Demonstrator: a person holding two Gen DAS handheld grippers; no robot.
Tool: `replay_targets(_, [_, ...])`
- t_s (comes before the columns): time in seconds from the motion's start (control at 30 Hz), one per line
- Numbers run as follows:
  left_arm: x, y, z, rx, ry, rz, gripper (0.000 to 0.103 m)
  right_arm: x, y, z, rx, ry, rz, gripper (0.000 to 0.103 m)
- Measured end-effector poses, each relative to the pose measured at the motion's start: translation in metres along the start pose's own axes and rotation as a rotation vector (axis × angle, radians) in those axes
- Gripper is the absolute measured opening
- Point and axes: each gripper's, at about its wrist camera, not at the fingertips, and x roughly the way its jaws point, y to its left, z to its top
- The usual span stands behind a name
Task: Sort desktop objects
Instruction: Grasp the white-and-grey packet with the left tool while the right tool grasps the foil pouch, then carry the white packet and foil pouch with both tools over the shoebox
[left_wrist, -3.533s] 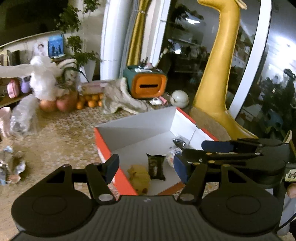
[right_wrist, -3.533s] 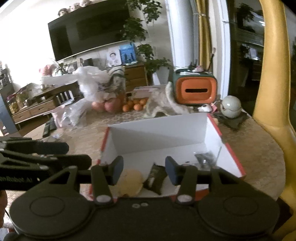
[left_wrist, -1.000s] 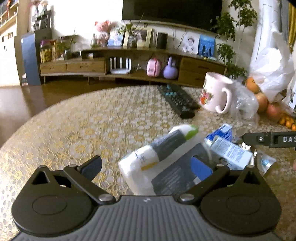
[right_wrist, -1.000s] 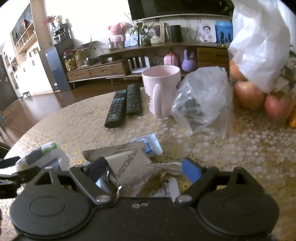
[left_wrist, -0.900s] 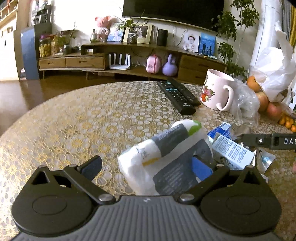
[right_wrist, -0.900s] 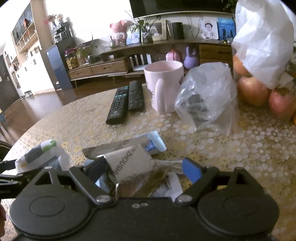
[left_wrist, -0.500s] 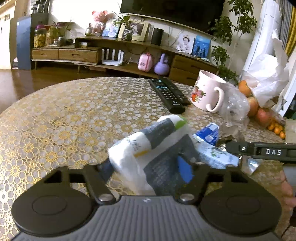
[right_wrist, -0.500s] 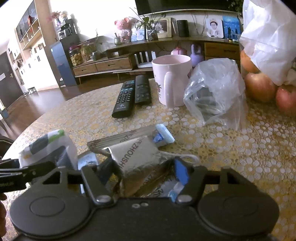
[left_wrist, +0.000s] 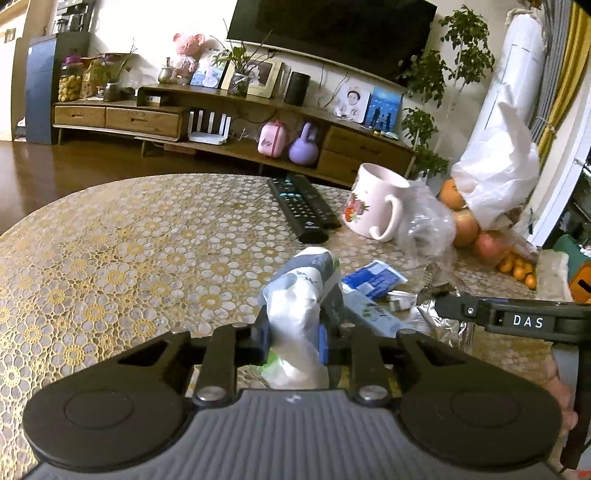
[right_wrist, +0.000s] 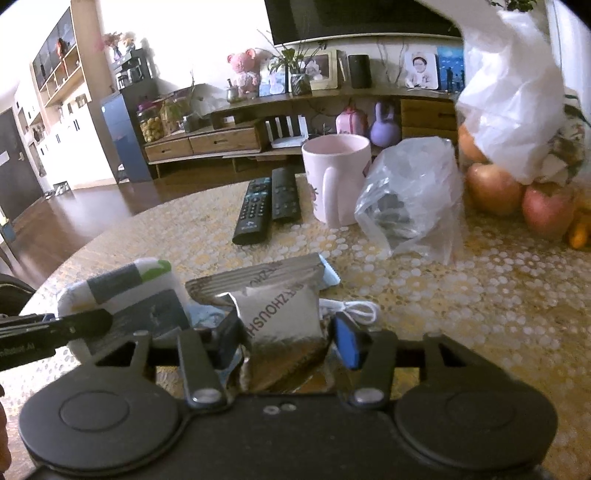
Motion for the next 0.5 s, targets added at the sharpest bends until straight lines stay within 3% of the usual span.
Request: replay_targets(0.5, [-0.090,-0.069,-0.022,0.048,-0.009,-0.110,0.022,-0.117,-0.001,-0.039,0.028,0.003,-0.058,0.052])
